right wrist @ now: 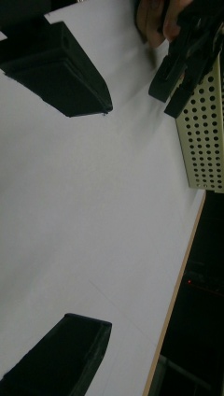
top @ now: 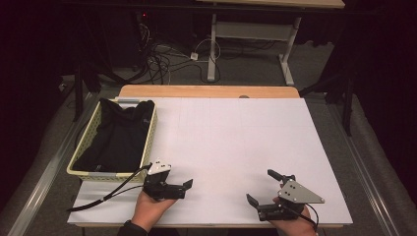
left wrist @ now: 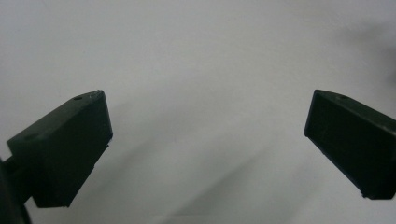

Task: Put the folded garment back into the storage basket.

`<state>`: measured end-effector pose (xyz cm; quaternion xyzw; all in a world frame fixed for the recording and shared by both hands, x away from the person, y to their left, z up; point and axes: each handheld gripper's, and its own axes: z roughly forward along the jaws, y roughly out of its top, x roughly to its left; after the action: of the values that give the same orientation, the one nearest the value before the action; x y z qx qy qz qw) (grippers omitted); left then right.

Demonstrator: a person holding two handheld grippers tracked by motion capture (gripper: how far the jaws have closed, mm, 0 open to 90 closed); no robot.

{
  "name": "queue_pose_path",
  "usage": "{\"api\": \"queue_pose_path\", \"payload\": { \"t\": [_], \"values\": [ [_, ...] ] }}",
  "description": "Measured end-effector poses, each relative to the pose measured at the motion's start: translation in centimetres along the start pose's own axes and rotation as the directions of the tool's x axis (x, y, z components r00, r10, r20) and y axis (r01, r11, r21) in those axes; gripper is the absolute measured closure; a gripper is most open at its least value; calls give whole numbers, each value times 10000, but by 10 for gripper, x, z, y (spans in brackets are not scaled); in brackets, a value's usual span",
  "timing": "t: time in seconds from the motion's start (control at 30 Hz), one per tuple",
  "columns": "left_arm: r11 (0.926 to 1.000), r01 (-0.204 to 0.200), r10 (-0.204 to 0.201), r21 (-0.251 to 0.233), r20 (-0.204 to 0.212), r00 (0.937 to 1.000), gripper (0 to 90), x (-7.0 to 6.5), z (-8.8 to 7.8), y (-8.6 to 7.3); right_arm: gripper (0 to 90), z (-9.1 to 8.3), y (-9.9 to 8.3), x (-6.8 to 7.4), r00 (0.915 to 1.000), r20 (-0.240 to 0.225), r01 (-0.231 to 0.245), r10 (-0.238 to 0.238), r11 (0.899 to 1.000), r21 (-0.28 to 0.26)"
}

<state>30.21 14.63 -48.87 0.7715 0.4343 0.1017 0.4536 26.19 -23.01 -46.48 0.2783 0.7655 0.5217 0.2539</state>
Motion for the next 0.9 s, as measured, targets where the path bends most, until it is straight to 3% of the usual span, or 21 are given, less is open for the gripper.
{"api": "queue_pose_path", "payload": {
  "t": [0.13, 0.3, 0.43, 0.5, 0.63, 0.83, 0.9],
  "values": [
    [9979, -367, 372, -524, 77, 9993, 2, -4, -4, -3, 1, 1, -3, -5, 9997, 247, -63, 61, 10000, 68],
    [9882, -818, 822, -1297, -28, 9966, 2, -9, -10, -8, 1, 1, -5, -9, 9987, 504, -119, 118, 9999, 10],
    [9708, -650, 714, -2311, 192, 9973, 3, -6, -18, -13, 1, 0, -6, -12, 9977, 654, -192, 197, 9998, -88],
    [9637, -610, 695, -2598, 235, 9973, 2, -5, -20, -14, 1, 0, -6, -14, 9974, 699, -190, 199, 9997, -145],
    [9545, -691, 835, -2901, 375, 9958, 2, -4, -23, -17, 1, -1, -8, -16, 9956, 871, -318, 338, 9992, -246],
    [9303, -833, 1088, -3573, 520, 9927, 2, -5, -28, -22, 1, -2, -9, -18, 9923, 1147, -448, 476, 9986, -269],
    [9286, -858, 1122, -3611, 527, 9923, 2, -6, -29, -23, 1, -3, -9, -18, 9915, 1202, -475, 508, 9984, -298]
  ]
}}
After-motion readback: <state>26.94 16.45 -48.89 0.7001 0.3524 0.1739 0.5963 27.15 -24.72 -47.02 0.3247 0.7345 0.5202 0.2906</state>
